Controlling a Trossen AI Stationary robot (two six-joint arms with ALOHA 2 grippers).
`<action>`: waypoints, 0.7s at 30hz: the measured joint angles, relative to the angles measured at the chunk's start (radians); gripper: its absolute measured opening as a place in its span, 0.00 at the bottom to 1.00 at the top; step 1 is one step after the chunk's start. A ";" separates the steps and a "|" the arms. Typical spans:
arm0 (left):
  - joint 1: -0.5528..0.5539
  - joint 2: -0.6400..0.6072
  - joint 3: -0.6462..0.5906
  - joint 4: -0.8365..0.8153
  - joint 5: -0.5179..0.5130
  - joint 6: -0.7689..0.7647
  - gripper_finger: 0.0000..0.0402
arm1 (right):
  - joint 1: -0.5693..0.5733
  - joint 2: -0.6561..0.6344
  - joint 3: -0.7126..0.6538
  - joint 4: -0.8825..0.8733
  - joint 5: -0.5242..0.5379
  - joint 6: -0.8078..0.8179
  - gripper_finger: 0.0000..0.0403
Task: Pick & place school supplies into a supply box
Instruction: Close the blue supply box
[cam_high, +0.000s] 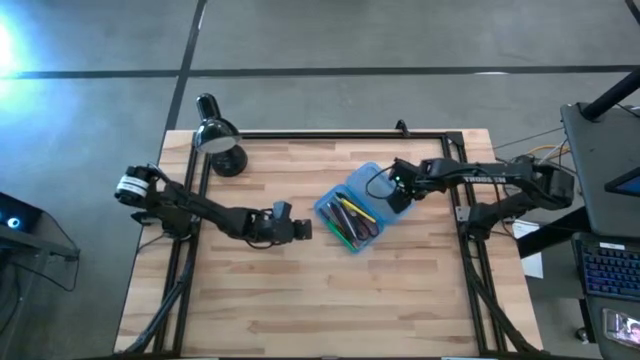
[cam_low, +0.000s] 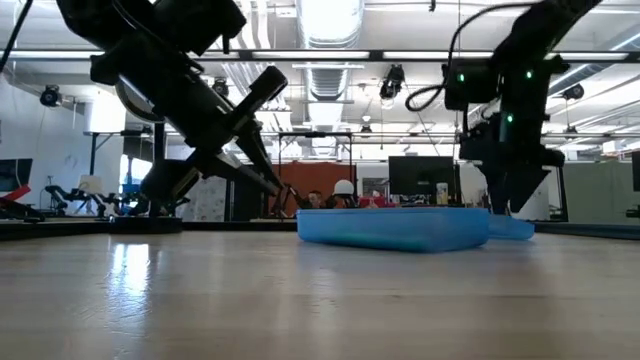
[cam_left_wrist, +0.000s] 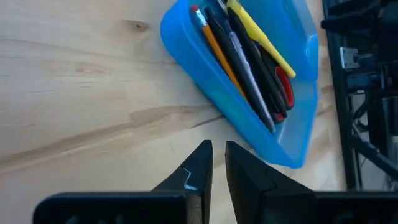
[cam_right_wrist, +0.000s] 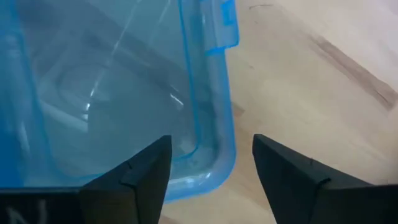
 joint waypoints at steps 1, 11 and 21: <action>0.002 0.000 0.002 -0.001 0.000 -0.008 0.07 | -0.011 0.001 -0.017 0.024 -0.006 -0.013 0.54; 0.025 0.004 0.040 -0.001 0.002 -0.014 0.07 | -0.133 0.040 -0.100 0.197 -0.072 -0.141 0.54; 0.044 0.054 0.046 -0.001 0.049 -0.079 0.07 | -0.214 0.096 -0.118 0.253 -0.192 -0.212 0.34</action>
